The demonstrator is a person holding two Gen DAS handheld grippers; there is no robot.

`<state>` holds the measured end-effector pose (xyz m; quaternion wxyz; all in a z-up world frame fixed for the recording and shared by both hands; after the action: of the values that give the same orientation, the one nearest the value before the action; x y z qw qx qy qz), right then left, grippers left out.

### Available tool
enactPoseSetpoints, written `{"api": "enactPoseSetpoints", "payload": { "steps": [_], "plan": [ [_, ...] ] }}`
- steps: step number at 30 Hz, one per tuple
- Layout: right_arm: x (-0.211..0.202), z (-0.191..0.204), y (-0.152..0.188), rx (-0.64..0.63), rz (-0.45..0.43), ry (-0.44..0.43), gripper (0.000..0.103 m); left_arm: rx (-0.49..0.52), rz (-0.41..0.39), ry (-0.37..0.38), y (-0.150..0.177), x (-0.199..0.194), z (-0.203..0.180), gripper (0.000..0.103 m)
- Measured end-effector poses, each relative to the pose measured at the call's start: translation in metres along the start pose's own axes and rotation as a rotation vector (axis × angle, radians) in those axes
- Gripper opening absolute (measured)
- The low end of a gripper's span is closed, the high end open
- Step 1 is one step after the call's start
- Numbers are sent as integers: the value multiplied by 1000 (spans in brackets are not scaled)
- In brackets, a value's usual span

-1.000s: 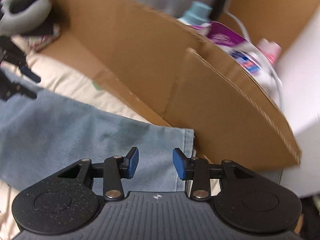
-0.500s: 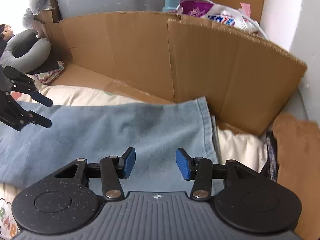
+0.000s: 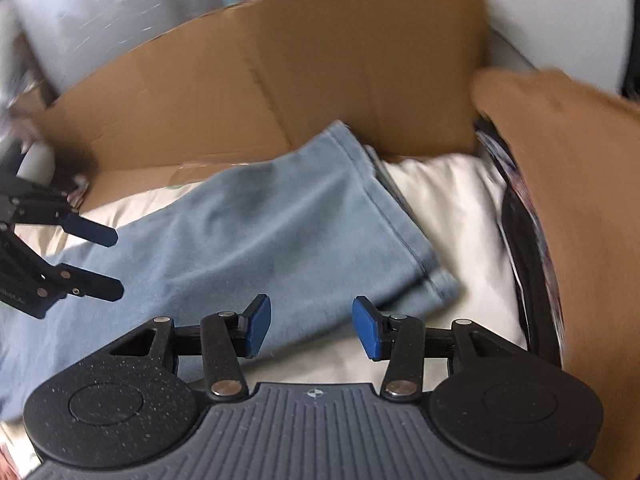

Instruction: Fold clothes

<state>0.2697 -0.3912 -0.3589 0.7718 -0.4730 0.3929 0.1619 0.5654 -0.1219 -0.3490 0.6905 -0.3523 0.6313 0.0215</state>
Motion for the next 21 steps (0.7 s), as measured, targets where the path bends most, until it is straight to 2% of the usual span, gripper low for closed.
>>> {"api": "enactPoseSetpoints", "payload": {
  "steps": [4,17,21],
  "plan": [
    [-2,-13,9,68,-30,-13,52,-22,-7,28,-2,15,-14,67],
    [17,-41,8,278,-72,-57,52,71,2,55,1,45,-56,67],
    [31,-50,3,350,-56,-34,52,81,23,61,6,59,-66,68]
  ]
}}
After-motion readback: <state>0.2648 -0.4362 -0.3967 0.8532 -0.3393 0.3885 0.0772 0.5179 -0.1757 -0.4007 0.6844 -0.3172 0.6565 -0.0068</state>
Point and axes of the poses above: each gripper's, at about its wrist camera, not at the fingertips, and x roughly the way its jaws point, z to its left, y to its underside, the point moved 3 cm from there along x, roughly the way its jaws point, and after that the axes turned 1 degree about x, right-handed, at the moved point
